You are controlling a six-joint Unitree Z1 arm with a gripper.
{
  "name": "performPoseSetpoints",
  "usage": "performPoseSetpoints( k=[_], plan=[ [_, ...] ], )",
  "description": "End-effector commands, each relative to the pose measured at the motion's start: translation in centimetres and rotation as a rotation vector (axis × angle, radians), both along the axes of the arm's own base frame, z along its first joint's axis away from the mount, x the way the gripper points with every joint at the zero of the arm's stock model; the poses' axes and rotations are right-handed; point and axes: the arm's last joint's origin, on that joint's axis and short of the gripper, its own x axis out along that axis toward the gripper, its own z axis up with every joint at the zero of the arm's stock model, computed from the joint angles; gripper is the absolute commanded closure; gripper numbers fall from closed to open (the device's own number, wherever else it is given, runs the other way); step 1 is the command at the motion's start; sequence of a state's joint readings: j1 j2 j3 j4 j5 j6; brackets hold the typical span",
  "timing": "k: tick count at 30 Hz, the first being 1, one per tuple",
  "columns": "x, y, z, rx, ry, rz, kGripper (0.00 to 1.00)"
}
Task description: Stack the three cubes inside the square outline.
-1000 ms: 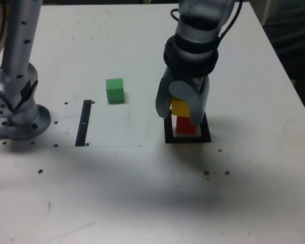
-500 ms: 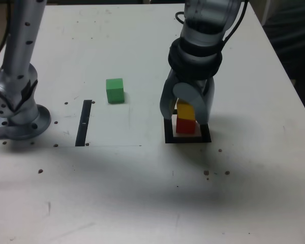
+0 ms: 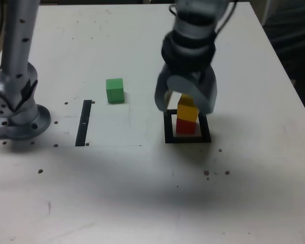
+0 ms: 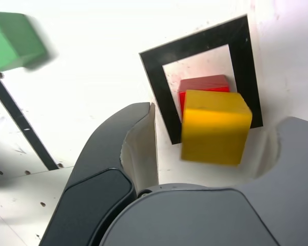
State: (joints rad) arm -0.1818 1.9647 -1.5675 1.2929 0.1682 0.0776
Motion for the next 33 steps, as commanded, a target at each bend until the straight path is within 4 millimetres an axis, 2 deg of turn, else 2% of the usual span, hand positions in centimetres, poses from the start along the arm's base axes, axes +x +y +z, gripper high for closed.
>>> performPoseSetpoints(
  k=[1,6,10,21,27,33],
  plan=[
    [-1.4,0.4,1.3,0.012,-0.038,0.007,0.01],
    [-4.6,1.3,2.8,0.038,-0.074,0.018,0.00],
    [-7.0,2.4,3.0,0.041,-0.077,0.056,0.00],
    [-13.2,6.7,0.5,0.001,-0.003,0.238,0.00],
    [-14.9,7.9,-0.7,-0.011,0.018,0.290,0.01],
    [-15.0,9.1,-2.5,-0.020,0.055,0.315,0.02]
  ],
)
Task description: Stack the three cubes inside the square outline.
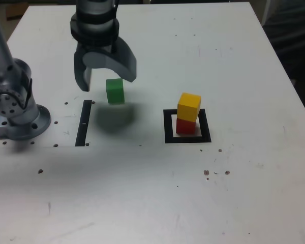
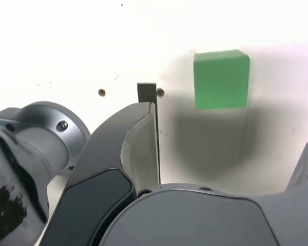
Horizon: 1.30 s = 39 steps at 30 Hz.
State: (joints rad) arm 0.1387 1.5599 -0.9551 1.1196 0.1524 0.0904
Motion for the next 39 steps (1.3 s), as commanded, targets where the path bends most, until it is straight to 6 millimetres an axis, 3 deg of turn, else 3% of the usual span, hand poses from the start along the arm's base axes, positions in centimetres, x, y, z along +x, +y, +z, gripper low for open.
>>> performPoseSetpoints(
  k=[1,10,16,20,26,29,39],
  plan=[
    [0.3,0.6,-1.0,-0.010,0.026,0.009,0.02],
    [2.0,2.3,-4.1,-0.031,0.069,0.023,0.05],
    [2.8,2.6,-5.1,-0.052,0.103,0.027,0.14],
    [3.2,2.7,-5.4,-0.059,0.110,0.029,0.29],
    [3.5,2.9,-5.4,-0.047,0.100,0.027,0.62],
    [3.6,2.9,-5.3,-0.041,0.095,0.026,0.73],
    [3.6,2.9,-5.3,-0.040,0.091,0.026,0.75]
  ],
)
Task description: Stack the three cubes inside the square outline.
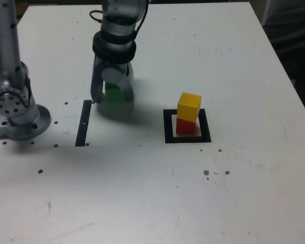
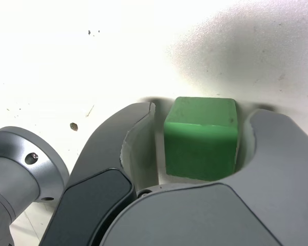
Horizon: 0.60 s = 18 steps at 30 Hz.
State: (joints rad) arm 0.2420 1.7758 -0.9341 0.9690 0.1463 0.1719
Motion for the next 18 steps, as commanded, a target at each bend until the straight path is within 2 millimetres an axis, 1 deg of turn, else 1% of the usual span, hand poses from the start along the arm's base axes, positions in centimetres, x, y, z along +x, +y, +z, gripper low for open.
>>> performPoseSetpoints(
  k=[1,6,10,15,18],
  plan=[
    [0.0,0.1,0.0,0.000,-0.001,0.001,0.75],
    [0.1,0.1,0.2,0.001,-0.006,0.000,0.75],
    [0.2,-0.1,0.8,0.008,-0.006,-0.010,0.75],
    [0.5,-0.7,2.0,0.024,-0.014,-0.042,0.74],
    [0.9,-1.4,3.1,0.037,-0.023,-0.069,0.74]
  ],
)
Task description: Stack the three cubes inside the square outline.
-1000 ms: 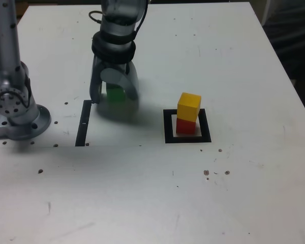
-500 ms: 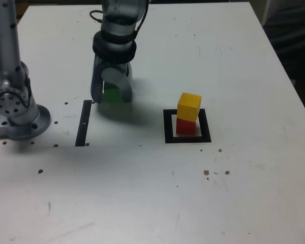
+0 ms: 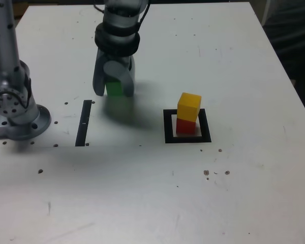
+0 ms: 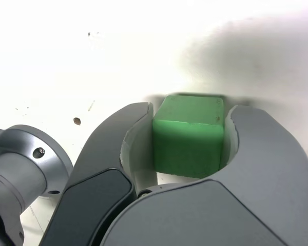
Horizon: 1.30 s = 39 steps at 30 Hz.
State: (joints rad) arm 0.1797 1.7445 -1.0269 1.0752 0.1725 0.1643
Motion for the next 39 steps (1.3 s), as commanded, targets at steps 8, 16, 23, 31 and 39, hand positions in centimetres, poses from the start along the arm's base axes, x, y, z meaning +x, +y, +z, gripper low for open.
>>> performPoseSetpoints(
  k=[8,16,23,31,39],
  plan=[
    [1.8,-3.5,5.7,0.026,-0.047,-0.130,0.74],
    [4.3,-6.3,9.6,-0.018,-0.084,-0.236,0.74],
    [6.8,-9.1,11.1,-0.037,-0.075,-0.326,0.74],
    [9.7,-10.7,10.5,-0.040,-0.065,-0.373,0.74],
    [11.6,-11.1,9.2,-0.043,-0.050,-0.389,0.74]
  ],
)
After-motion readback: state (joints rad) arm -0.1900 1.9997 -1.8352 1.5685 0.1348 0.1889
